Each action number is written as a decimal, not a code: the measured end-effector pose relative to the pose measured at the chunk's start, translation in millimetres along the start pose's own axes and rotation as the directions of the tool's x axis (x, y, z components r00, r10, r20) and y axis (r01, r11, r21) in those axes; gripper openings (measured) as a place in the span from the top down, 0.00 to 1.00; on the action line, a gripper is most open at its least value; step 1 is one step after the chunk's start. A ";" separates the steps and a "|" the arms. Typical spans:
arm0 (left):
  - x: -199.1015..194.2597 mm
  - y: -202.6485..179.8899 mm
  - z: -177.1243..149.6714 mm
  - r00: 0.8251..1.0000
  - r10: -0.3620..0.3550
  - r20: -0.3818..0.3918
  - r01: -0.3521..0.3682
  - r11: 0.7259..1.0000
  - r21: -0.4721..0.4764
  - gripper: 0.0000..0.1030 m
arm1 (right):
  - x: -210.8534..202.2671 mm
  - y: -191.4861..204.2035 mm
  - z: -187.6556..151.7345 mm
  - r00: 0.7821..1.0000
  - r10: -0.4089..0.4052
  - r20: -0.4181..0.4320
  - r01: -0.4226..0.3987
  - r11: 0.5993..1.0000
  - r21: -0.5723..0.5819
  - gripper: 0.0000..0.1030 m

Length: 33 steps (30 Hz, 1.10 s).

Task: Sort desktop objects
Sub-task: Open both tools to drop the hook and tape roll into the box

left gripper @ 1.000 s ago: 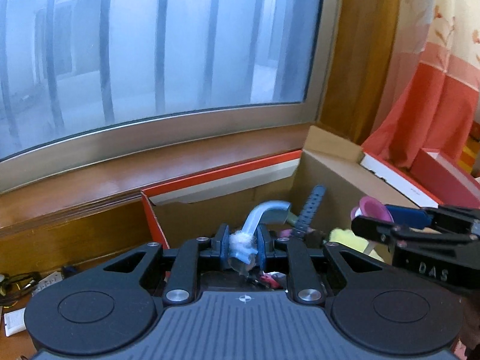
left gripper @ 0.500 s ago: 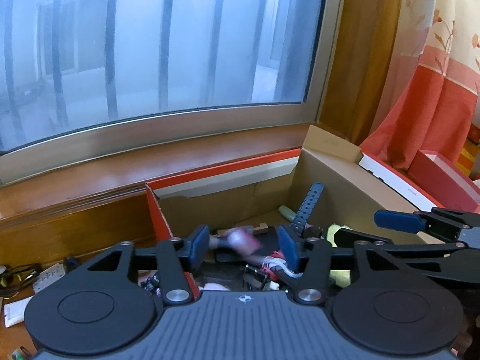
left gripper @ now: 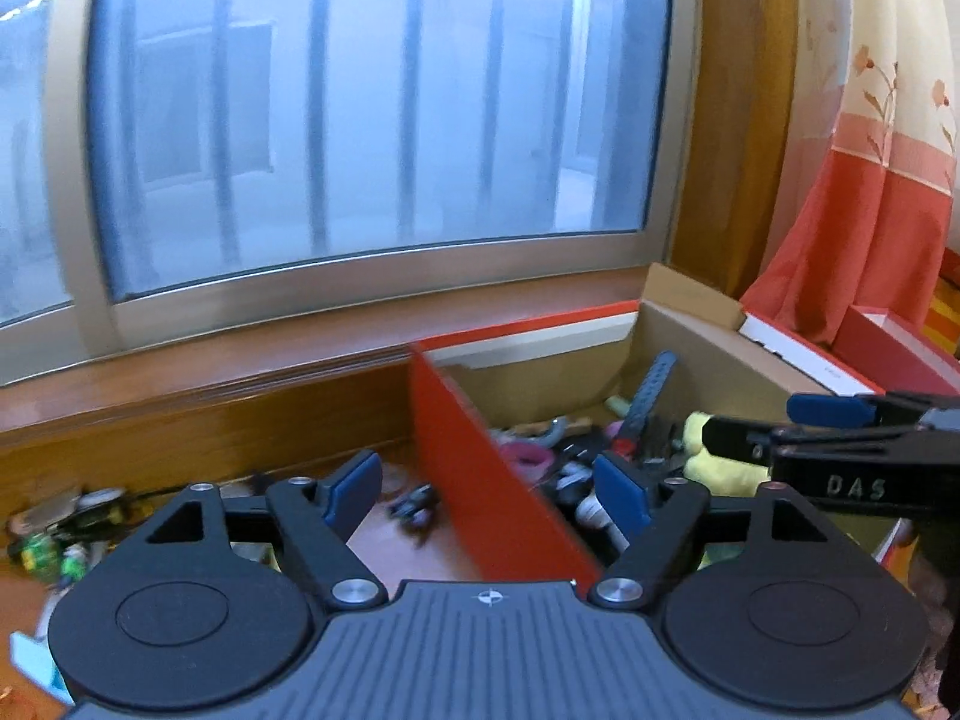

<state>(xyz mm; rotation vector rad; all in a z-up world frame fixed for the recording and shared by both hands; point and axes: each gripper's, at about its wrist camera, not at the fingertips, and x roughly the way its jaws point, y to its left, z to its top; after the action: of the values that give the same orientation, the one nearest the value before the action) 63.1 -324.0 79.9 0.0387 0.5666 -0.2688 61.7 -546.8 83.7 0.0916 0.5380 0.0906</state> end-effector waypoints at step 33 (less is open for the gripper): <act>-87.9 225.6 -95.9 0.974 0.188 -0.128 -0.207 0.966 -0.154 0.16 | -25.7 259.8 -61.5 0.980 0.192 -0.050 -0.198 0.964 -0.176 0.17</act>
<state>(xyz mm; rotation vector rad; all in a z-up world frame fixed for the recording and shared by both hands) 0.6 -74.8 37.5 -0.0513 0.6906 -0.0240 -8.2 -288.0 72.9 -0.0344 0.5499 0.3333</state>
